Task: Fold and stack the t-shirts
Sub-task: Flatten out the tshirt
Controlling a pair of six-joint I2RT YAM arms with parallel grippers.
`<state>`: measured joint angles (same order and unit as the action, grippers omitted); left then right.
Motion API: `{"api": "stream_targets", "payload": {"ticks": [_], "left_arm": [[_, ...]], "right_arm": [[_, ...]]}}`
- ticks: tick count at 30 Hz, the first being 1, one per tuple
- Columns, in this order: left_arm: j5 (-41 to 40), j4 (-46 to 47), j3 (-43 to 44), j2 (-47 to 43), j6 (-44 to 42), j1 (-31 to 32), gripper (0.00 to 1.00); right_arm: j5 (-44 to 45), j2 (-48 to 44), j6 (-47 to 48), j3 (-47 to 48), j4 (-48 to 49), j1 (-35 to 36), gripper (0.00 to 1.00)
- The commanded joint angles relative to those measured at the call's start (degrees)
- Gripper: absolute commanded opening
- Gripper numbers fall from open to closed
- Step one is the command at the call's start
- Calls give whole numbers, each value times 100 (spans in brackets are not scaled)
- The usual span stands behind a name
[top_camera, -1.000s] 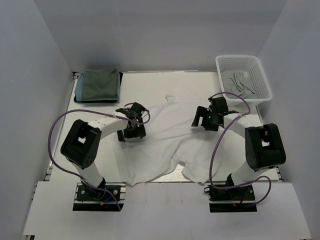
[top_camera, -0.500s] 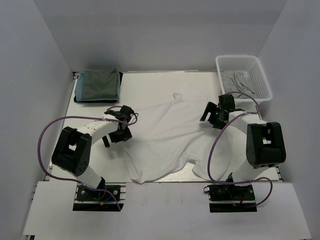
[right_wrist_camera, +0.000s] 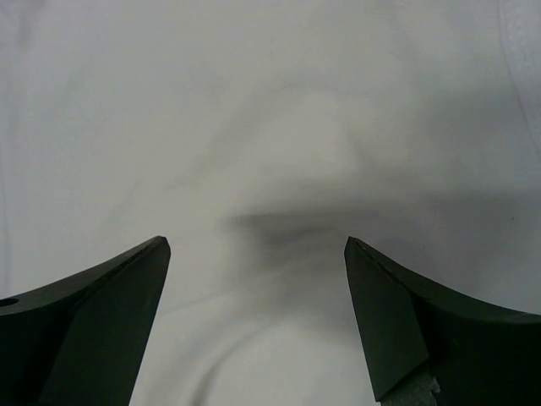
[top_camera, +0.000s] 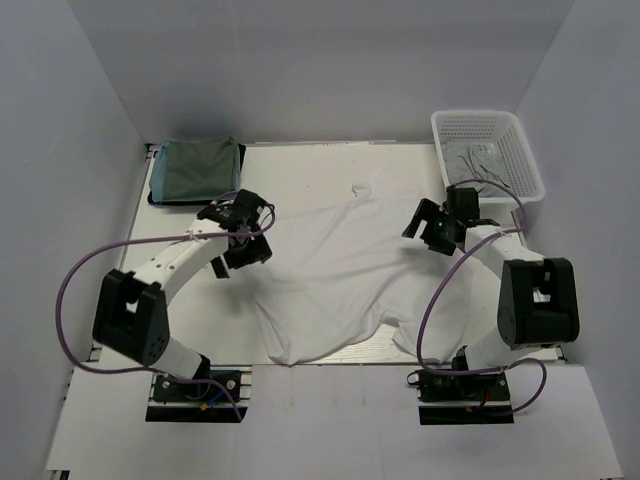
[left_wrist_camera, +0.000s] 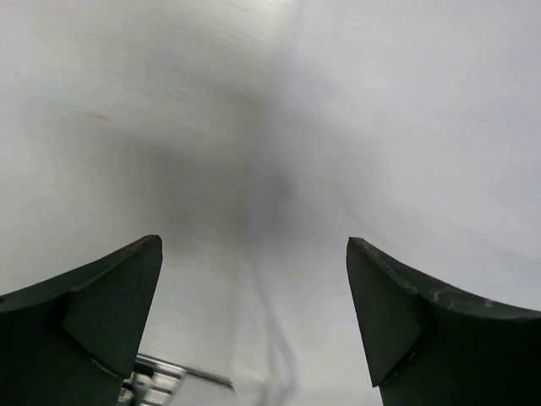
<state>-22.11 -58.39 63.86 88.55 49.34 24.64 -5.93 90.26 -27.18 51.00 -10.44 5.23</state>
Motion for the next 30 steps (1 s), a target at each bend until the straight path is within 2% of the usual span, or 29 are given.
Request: {"api": "stream_targets", "payload": {"ticks": [1, 2, 4, 5, 10, 12, 16, 21, 25, 30], "left_arm": [[2410, 1313, -267, -751, -784, 163, 100], [2979, 1783, -477, -900, -1116, 164, 100], [3649, 2696, -918, -840, -1120, 478, 100], [4044, 2762, -919, -709, -1120, 593, 100], [4407, 2841, -637, 327, -1172, 1577, 100], [4408, 2904, -567, 390, -1172, 1912, 100], [3891, 2526, -514, 329, -1094, 2202, 100], [3890, 2386, -1339, 30, -813, 2308, 100], [3110, 1701, -1797, -522, -286, 2308, 100], [2389, 945, -2254, -1803, 285, 2176, 100]], "right_arm": [[-224, -438, 90, -212, 252, 13, 90], [-233, -456, 64, -240, 261, 4, 90], [-355, -457, 37, -310, 322, 13, 90], [-391, -448, 11, -371, 340, -5, 90], [-751, -211, -42, -398, 499, -5, 90], [-839, -62, -42, -416, 534, -14, 90], [-874, 36, -60, -398, 525, -31, 90], [-734, 10, -59, -398, 473, -40, 90], [-558, -69, -86, -407, 437, -75, 90], [-470, -35, -42, -363, 367, -101, 90]]}}
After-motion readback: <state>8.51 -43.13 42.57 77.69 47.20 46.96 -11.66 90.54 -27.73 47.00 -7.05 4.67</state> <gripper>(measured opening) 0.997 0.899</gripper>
